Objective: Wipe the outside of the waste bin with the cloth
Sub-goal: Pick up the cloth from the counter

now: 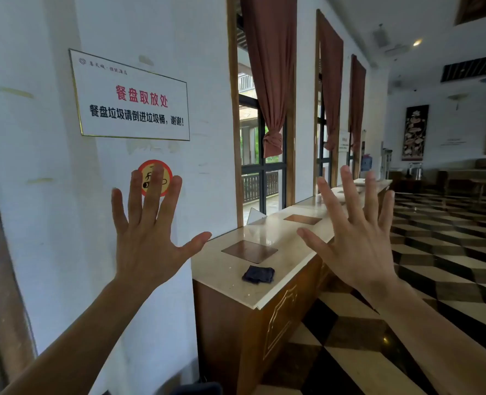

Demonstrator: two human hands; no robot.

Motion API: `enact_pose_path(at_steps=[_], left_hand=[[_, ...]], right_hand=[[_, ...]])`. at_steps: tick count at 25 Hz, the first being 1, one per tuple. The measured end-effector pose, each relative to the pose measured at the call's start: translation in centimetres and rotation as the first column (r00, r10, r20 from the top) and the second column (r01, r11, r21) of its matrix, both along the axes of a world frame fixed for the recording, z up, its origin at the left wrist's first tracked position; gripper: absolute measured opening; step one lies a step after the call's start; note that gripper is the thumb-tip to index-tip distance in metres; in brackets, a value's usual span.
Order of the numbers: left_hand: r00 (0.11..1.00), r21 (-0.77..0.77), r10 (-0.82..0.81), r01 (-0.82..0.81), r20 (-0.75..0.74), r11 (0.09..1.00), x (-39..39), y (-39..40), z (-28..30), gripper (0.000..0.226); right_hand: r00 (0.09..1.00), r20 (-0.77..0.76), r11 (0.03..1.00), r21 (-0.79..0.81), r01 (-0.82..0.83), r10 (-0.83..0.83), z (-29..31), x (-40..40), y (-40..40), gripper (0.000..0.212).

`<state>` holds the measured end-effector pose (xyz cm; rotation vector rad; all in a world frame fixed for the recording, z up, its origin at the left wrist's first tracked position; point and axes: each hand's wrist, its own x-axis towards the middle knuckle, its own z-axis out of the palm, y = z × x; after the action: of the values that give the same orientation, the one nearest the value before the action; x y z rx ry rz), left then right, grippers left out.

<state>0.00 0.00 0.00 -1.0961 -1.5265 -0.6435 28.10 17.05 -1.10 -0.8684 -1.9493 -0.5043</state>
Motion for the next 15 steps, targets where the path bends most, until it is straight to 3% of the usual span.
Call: enact_pose_path(at_steps=[8,15], left_hand=[[1.0,-0.013,-0.007,0.007,0.002,1.0,-3.1,4.6,-2.5,0.098],[0.998,-0.061,-0.02,0.023,0.052,0.998,-10.8,12.1,-5.3,0.092]], right_hand=[[1.0,-0.001,1.0,0.006,0.023,-0.023,-2.6,-3.1,4.9,0.089],[0.999,0.022,0.995,-0.096,0.034,-0.032,-6.3,-10.4,10.8,0.088]])
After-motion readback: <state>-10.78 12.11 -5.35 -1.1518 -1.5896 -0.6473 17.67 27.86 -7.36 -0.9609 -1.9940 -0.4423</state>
